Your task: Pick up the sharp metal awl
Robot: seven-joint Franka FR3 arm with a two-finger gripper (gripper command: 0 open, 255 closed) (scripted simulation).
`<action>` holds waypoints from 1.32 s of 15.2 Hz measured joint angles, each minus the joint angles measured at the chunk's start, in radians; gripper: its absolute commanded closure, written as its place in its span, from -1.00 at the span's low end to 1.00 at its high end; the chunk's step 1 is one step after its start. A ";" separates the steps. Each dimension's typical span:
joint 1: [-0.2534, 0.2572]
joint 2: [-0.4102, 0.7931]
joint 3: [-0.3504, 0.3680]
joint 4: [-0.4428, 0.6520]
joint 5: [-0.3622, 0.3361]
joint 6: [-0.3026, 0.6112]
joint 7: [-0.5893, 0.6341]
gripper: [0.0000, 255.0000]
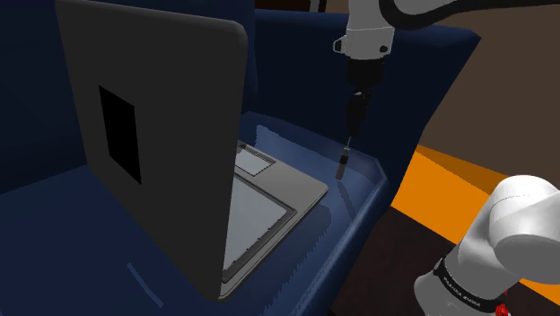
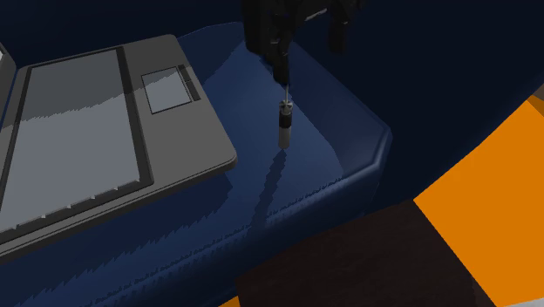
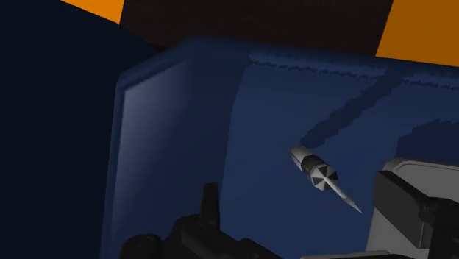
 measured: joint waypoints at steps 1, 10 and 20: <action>0.011 0.038 0.008 0.015 0.012 -0.006 -0.008 -1.00; 0.037 0.115 0.028 -0.052 0.043 0.068 -0.025 -1.00; 0.038 0.115 0.028 -0.068 0.043 0.086 -0.025 1.00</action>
